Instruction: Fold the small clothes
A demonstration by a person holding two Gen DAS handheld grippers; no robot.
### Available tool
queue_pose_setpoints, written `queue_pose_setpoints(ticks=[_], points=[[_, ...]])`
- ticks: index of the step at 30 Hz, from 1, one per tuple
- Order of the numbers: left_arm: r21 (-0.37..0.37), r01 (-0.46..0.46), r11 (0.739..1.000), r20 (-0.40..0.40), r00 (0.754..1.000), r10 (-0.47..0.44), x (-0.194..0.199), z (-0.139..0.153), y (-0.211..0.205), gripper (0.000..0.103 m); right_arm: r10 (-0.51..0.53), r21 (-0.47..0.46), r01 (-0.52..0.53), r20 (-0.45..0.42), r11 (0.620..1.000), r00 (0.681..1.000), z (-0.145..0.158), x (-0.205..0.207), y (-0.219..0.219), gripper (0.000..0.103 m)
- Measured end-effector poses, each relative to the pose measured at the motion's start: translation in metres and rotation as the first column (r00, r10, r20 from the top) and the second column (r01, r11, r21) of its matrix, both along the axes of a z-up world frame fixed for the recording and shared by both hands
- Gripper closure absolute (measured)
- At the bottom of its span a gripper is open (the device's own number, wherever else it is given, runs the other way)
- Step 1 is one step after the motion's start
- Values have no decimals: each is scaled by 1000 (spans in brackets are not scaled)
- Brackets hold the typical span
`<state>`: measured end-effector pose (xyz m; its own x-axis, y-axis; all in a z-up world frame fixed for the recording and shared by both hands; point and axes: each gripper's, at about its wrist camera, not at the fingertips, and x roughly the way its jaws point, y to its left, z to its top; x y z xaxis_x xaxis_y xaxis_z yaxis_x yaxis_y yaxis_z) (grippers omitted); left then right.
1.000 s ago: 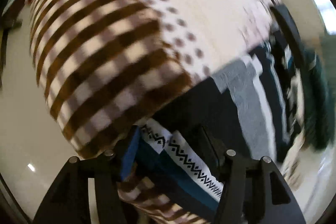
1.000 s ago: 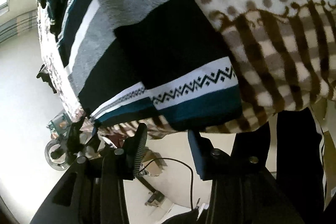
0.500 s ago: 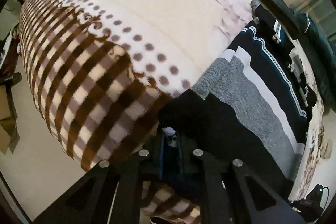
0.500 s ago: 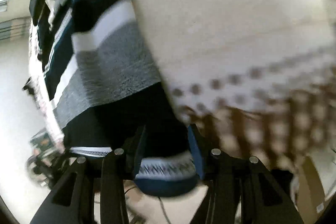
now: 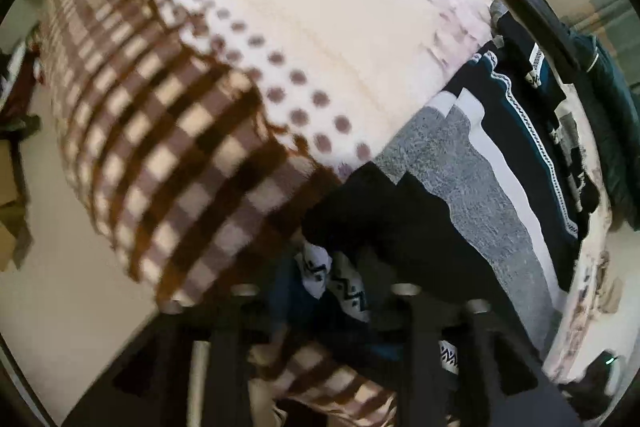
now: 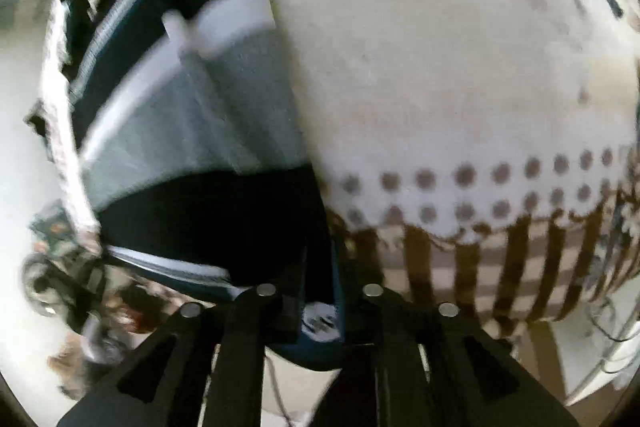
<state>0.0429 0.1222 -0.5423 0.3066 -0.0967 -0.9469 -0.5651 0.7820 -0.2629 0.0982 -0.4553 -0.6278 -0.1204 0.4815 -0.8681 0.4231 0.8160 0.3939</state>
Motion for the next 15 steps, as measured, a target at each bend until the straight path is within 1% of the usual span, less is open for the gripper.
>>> queue_pose_setpoints(ticks=[1,3,6,8,9,10,11,13,15], points=[[7,2,1000,28,1000,-2,-3,8,-1,58,-46,15,45,30,999,998,6,8,-12,59],[41,-12,999,39,999,11,-8,19,-4,57,-106,42,103,65,994,992,6,28,-28,54],[66,-36,997,38,999,33,-16,30,-14,57,-144,91,136,83,986,986,-16,69,-39,54],[60,-50,997,41,998,48,-24,34,-25,56,-140,132,128,82,983,987,-35,97,-37,54],[63,-55,997,36,998,53,-26,35,-31,56,-132,139,118,92,983,987,-39,106,-35,66],[63,-54,997,33,998,52,-28,37,-41,56,-131,94,120,120,988,984,-39,110,-37,94],[67,-53,996,26,998,51,-29,38,-48,56,-112,53,107,119,993,986,-40,111,-37,98],[68,-37,997,19,999,36,-27,44,-73,56,-64,6,64,123,998,990,-33,110,-48,99],[75,-7,997,1,1000,7,-27,47,-100,56,17,58,-24,108,998,994,-29,113,-47,98]])
